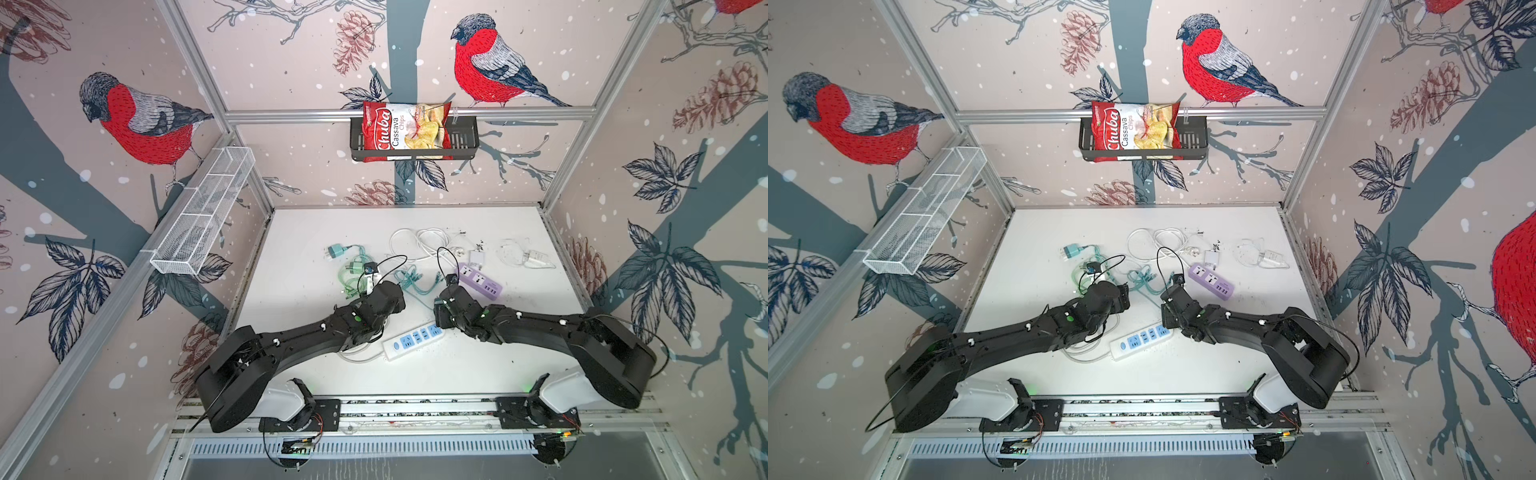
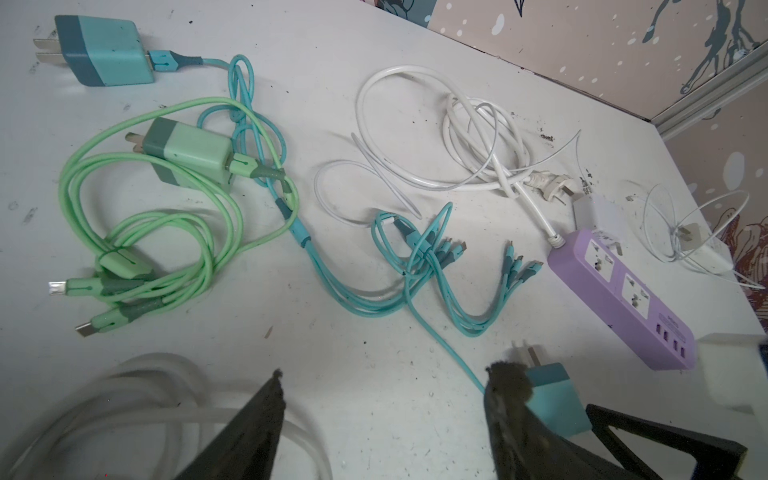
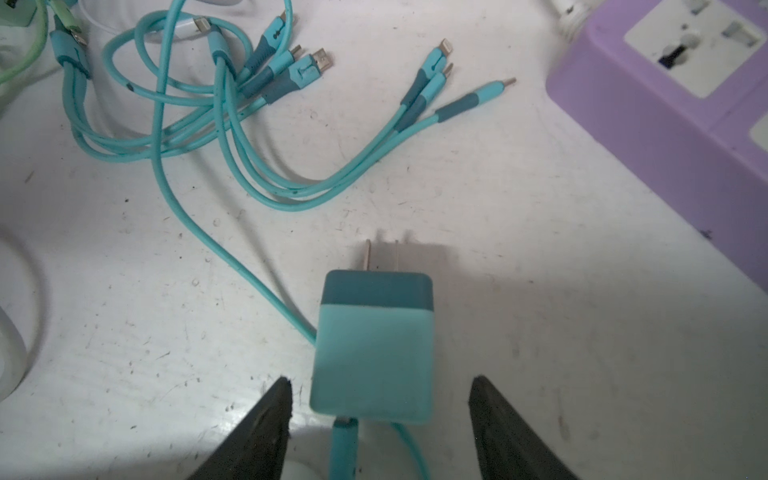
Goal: Insert the plug
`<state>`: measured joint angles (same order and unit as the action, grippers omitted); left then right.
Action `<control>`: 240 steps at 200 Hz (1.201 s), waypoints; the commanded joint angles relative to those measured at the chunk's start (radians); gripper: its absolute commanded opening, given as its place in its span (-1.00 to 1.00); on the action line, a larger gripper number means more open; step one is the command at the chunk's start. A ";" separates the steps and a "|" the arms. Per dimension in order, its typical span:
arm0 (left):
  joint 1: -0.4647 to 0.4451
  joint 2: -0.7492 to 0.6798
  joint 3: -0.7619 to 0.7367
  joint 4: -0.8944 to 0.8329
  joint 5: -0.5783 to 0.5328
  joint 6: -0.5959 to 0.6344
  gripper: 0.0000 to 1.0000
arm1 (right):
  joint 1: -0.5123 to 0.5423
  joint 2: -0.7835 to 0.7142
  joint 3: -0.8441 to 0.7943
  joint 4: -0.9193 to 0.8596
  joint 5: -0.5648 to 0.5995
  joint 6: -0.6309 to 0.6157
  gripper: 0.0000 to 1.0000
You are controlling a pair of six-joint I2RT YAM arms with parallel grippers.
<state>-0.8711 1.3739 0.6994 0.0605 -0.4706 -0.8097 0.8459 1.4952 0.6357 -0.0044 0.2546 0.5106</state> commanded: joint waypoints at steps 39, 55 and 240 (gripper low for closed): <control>0.013 0.030 0.018 -0.011 0.026 0.017 0.50 | -0.018 0.027 0.013 0.035 0.004 -0.027 0.16; 0.014 0.039 0.022 -0.012 0.030 0.015 0.50 | -0.019 0.037 0.013 0.038 0.002 -0.026 0.16; -0.031 0.009 -0.112 0.506 0.084 0.845 0.48 | -0.258 -0.181 0.199 -0.400 -0.591 -0.142 -0.48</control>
<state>-0.8730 1.4246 0.6975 0.2359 -0.4187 -0.2775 0.6086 1.3331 0.8062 -0.2413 -0.1421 0.4332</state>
